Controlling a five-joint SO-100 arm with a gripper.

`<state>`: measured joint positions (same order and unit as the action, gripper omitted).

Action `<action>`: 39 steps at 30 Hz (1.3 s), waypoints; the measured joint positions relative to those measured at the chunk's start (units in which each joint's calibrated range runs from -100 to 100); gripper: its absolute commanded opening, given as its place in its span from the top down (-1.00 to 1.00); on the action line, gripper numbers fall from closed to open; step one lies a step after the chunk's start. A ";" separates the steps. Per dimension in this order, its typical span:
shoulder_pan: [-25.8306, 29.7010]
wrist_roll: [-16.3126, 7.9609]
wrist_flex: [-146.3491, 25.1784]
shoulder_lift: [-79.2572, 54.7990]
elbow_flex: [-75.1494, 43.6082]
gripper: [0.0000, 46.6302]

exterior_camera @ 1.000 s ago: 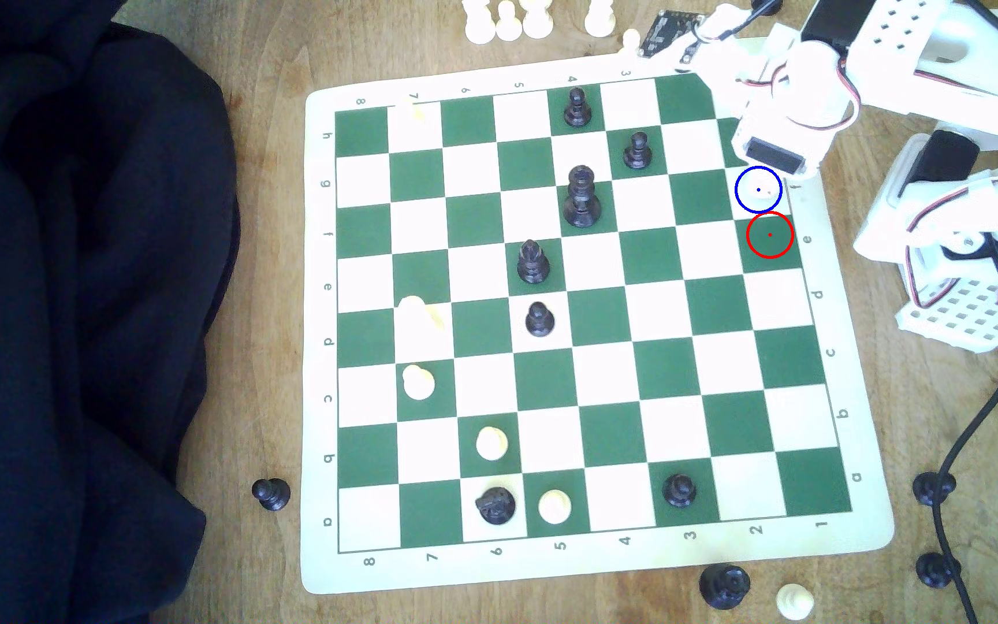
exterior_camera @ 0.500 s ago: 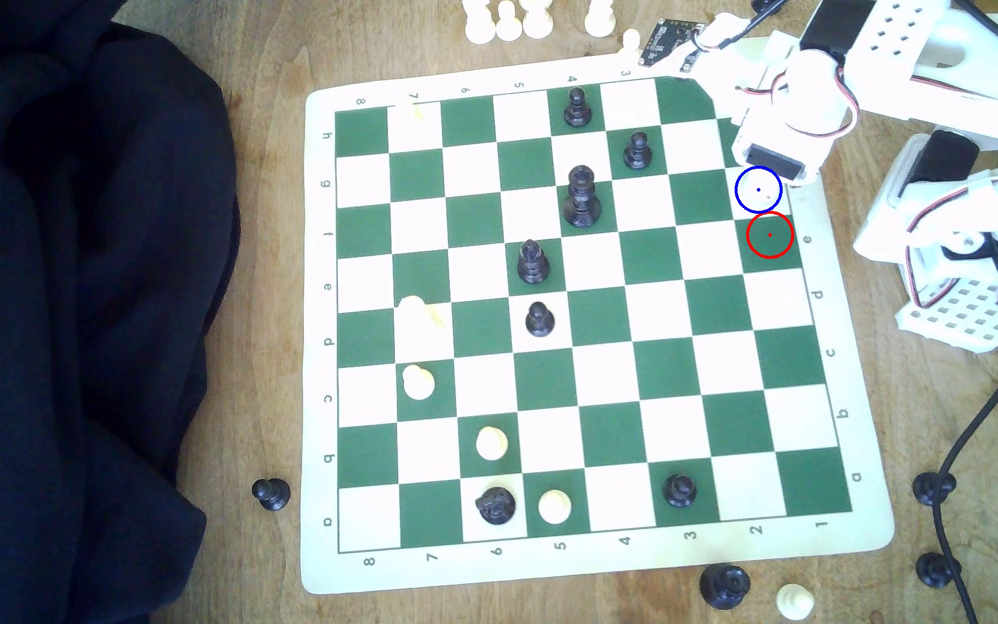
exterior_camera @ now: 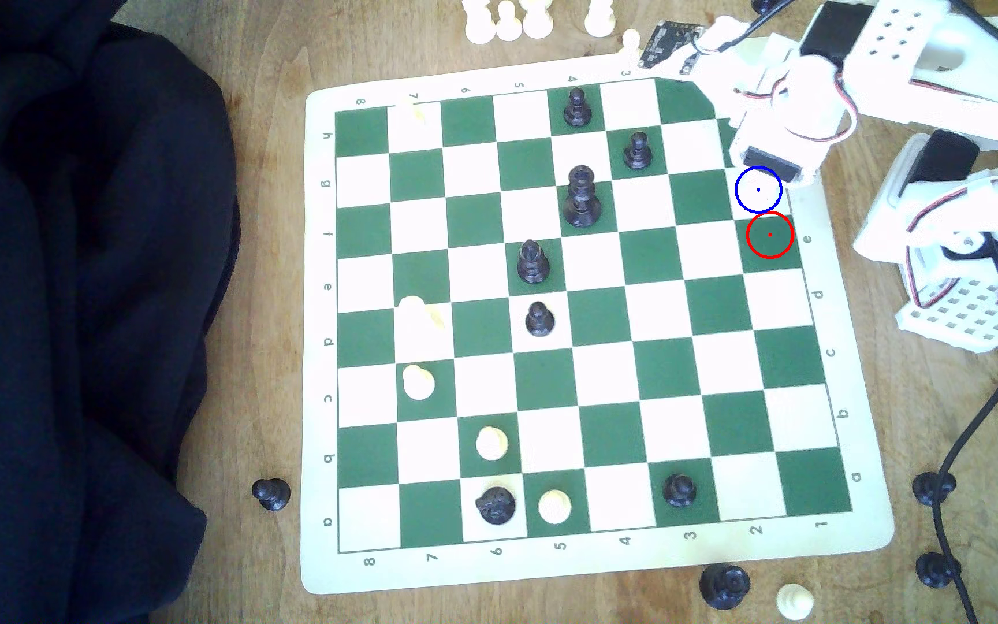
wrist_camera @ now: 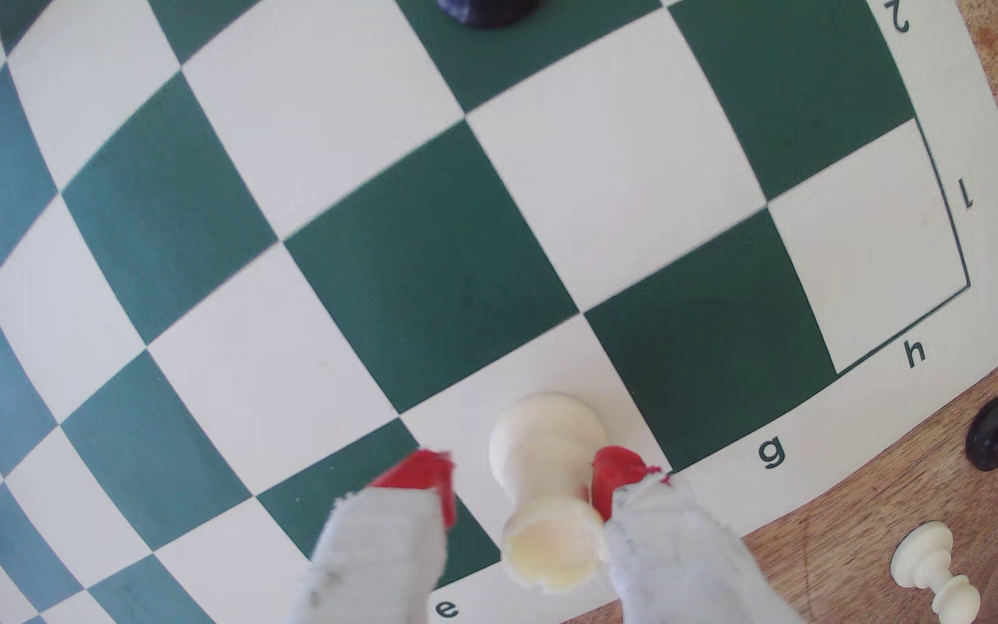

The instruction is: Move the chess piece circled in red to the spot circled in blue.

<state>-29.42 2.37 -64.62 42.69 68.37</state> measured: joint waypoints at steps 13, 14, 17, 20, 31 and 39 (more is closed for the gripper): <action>-2.43 0.00 -1.75 3.35 0.00 -0.18; -2.36 -0.10 -2.31 4.11 0.00 -0.19; -2.36 -0.44 -5.90 7.21 0.00 -0.21; -2.36 -0.39 -8.84 8.88 0.00 -0.21; 2.29 -0.59 -22.55 14.66 -10.94 0.08; 14.01 -6.15 -14.34 22.87 -11.21 0.17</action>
<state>-15.41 -3.79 -78.96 65.56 57.16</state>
